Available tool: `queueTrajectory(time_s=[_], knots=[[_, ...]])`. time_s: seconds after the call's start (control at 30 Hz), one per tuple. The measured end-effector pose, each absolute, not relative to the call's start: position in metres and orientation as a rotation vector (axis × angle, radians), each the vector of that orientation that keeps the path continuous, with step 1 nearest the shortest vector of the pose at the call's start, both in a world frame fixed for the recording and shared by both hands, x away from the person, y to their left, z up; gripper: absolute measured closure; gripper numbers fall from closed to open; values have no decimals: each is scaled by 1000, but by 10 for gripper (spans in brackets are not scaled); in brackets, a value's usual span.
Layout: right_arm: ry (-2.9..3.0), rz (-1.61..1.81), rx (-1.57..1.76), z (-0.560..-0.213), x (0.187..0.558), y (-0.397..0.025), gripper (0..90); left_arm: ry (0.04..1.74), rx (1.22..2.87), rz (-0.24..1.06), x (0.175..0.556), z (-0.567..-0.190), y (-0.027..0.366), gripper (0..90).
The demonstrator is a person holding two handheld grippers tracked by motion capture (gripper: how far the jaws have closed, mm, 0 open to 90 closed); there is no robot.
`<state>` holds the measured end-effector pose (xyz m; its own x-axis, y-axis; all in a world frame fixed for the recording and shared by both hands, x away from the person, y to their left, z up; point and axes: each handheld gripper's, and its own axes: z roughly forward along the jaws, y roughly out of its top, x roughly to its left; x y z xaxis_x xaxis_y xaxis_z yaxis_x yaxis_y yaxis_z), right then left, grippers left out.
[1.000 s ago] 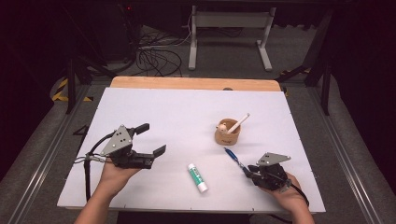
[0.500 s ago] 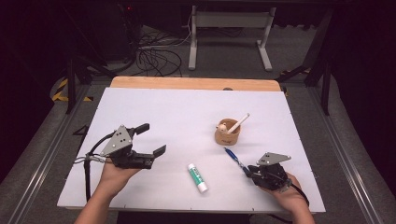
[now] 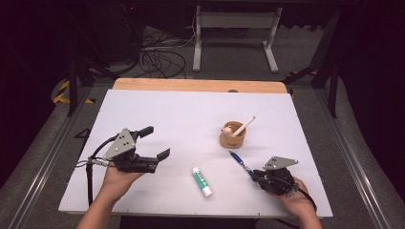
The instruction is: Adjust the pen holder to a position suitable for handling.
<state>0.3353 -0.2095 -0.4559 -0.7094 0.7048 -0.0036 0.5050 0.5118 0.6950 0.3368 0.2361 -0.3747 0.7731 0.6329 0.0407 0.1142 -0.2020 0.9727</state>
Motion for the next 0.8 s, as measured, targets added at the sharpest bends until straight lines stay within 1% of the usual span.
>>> queueTrajectory(time_s=[0.1, 0.53, 0.8], knots=[[2470, 998, 1015, -456, 335, -210, 790, 587, 1739, 522, 337, -375, 236, 93], [2465, 1002, 988, -457, 334, -210, 793, 586, 1739, 514, 337, -376, 235, 96], [2468, 1009, 990, -456, 335, -210, 810, 582, 1741, 510, 338, -377, 234, 97]])
